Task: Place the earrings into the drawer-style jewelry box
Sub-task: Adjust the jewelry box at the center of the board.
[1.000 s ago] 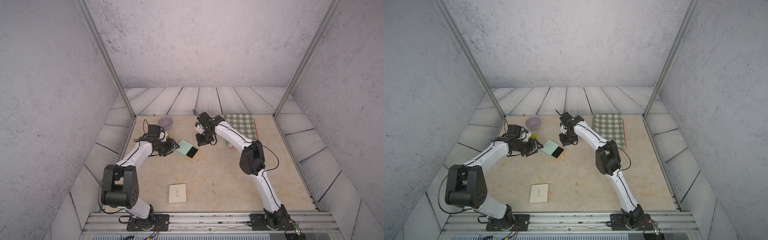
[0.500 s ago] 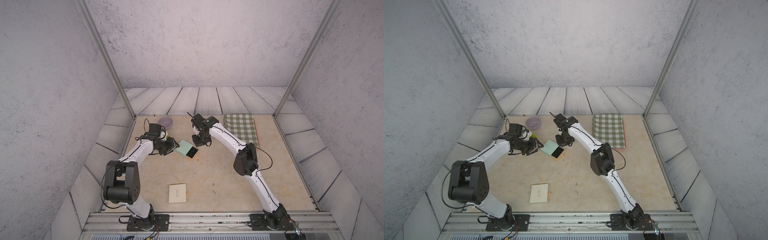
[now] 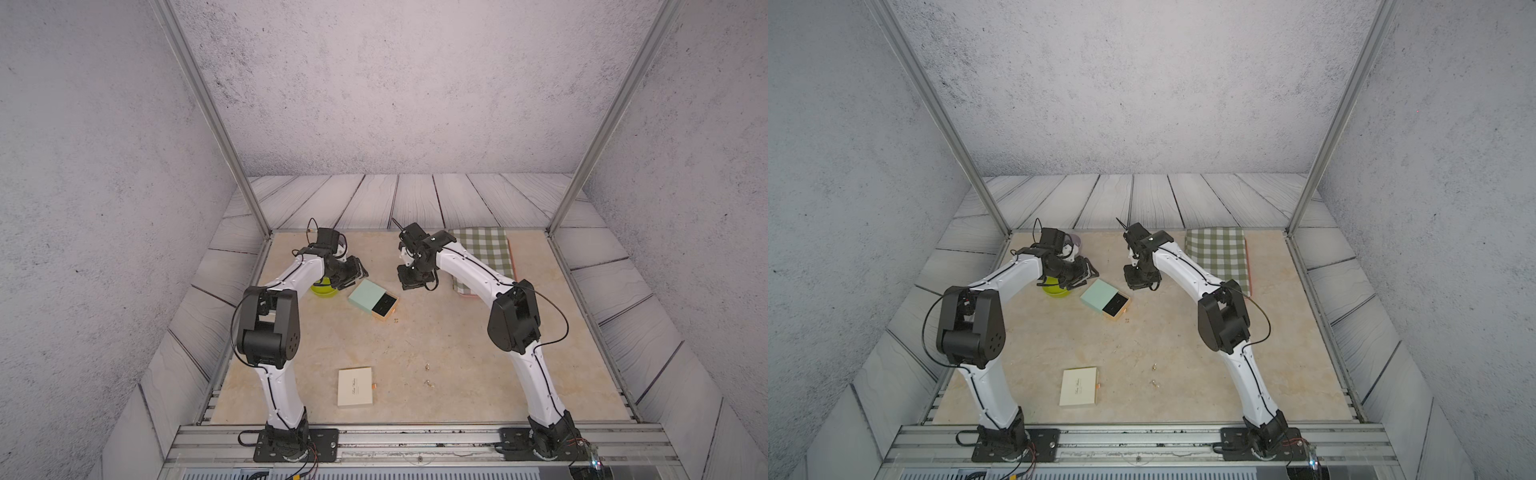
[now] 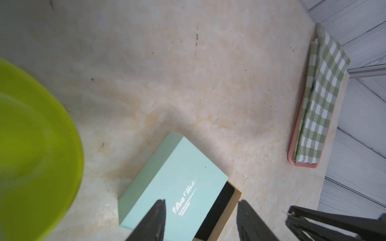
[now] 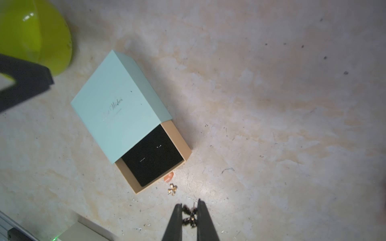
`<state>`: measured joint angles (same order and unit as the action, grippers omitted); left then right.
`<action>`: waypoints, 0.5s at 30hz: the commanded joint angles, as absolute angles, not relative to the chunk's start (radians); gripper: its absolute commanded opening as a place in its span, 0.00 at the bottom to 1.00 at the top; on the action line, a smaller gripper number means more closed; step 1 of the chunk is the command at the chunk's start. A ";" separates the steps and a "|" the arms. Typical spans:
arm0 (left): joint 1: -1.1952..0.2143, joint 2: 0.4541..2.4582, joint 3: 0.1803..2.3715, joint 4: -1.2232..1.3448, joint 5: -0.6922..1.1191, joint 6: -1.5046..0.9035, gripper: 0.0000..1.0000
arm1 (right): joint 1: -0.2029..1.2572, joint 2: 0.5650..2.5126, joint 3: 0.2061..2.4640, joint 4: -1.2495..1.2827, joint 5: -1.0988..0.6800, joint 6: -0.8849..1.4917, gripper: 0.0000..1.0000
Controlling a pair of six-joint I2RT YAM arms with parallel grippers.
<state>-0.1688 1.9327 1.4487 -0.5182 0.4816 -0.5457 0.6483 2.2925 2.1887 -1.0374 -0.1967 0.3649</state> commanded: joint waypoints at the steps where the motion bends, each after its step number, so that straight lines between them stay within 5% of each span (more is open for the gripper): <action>1: -0.173 1.948 1.457 -0.545 0.471 -0.522 0.59 | 0.649 2.266 2.168 -1.010 -0.235 0.354 0.14; 15: -0.181 2.025 1.472 -0.576 0.430 -0.486 0.59 | 0.650 2.267 2.141 -1.006 -0.288 0.350 0.14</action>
